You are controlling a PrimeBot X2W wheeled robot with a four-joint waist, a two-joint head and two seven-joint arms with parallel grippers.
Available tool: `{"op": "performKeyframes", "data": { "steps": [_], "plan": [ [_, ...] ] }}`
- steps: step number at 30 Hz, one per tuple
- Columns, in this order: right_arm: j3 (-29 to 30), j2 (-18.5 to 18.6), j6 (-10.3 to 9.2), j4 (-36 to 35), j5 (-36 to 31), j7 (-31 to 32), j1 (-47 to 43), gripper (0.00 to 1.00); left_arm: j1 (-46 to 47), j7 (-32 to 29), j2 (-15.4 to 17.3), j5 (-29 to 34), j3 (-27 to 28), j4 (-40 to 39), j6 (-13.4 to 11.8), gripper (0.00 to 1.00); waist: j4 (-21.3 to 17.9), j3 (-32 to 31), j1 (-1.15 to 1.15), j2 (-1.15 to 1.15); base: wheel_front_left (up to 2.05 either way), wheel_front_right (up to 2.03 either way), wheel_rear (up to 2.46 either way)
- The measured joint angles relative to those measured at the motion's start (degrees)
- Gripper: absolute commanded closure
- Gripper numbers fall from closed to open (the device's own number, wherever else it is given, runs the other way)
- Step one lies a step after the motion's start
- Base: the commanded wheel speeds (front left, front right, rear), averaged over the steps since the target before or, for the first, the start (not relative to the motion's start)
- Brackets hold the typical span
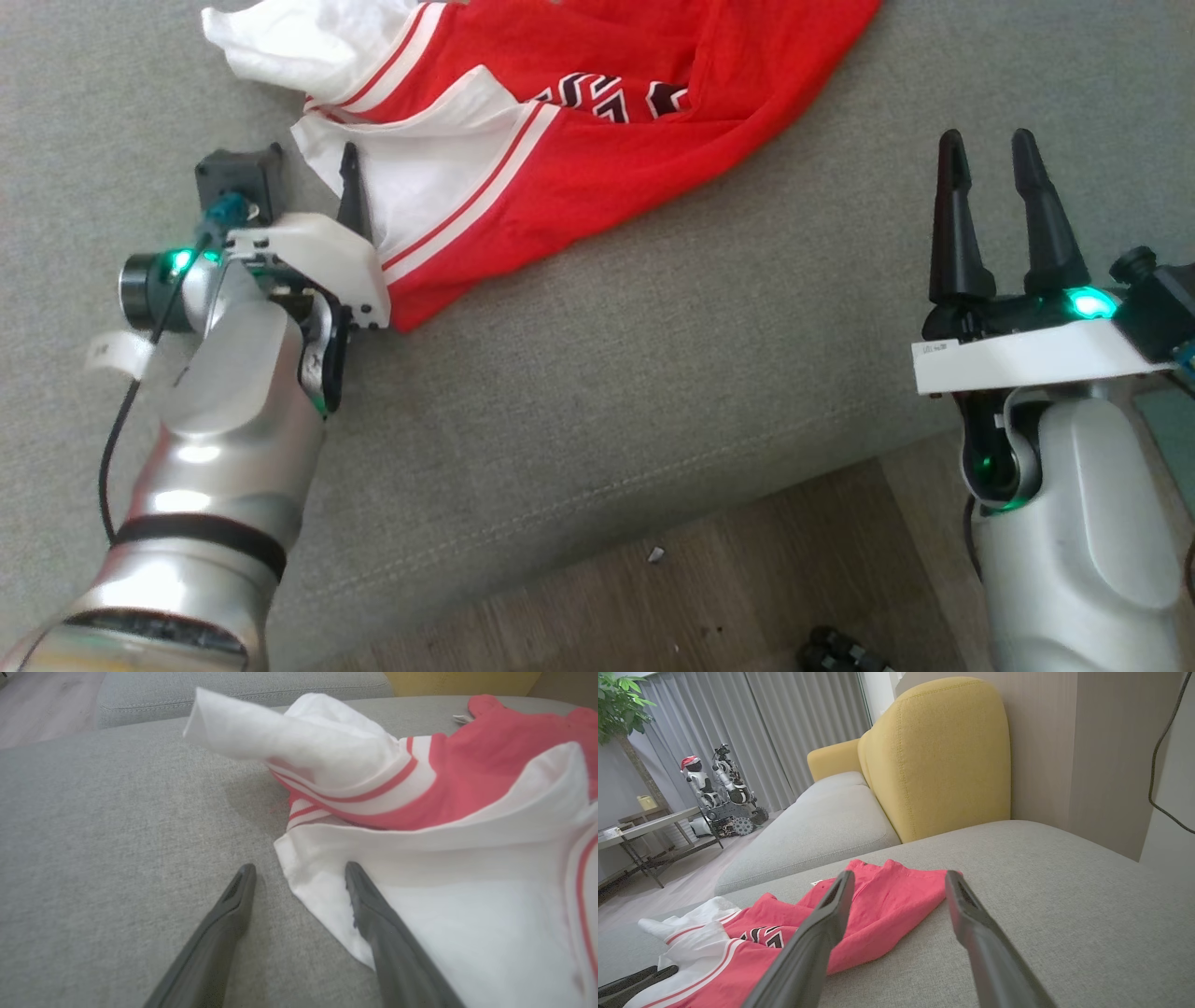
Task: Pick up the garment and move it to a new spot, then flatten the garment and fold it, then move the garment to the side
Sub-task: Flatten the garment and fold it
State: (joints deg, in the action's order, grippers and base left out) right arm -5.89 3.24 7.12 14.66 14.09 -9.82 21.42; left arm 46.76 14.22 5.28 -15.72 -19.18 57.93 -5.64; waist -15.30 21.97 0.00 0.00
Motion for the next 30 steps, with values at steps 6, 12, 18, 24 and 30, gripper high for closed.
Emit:
{"op": "performKeyframes", "data": {
  "steps": [6,12,18,24,30],
  "plan": [
    [0.0,0.0,0.0,0.27,0.03,-0.47,0.2,0.0,2.37,0.1,-0.04,-0.1,0.15,2.92,0.98,0.0,0.1,0.42,0.0,0.0,0.0,0.0,0.0],
    [-0.01,0.0,0.0,0.96,0.42,-0.92,0.45,0.0,4.09,0.51,-0.13,-0.1,-0.67,5.44,4.05,1.0,0.39,0.58,0.0,0.0,0.0,0.0,0.0],
    [0.91,0.0,0.0,2.01,0.37,-0.92,0.85,0.0,3.95,0.48,-0.87,-0.18,-0.7,4.43,4.68,1.0,1.36,0.05,0.0,0.0,0.0,0.0,0.0],
    [2.61,0.0,0.0,2.25,-0.78,-0.81,1.05,0.0,0.57,0.48,-1.01,-0.14,0.25,-4.64,4.37,1.0,3.52,-1.5,0.0,0.0,0.0,0.0,0.0],
    [3.88,-0.01,0.0,2.79,-1.27,-0.14,1.03,0.0,-6.13,0.48,-0.73,1.74,0.38,-13.79,4.12,1.0,6.03,-4.63,0.0,0.0,0.0,0.0,0.0]
  ]
}}
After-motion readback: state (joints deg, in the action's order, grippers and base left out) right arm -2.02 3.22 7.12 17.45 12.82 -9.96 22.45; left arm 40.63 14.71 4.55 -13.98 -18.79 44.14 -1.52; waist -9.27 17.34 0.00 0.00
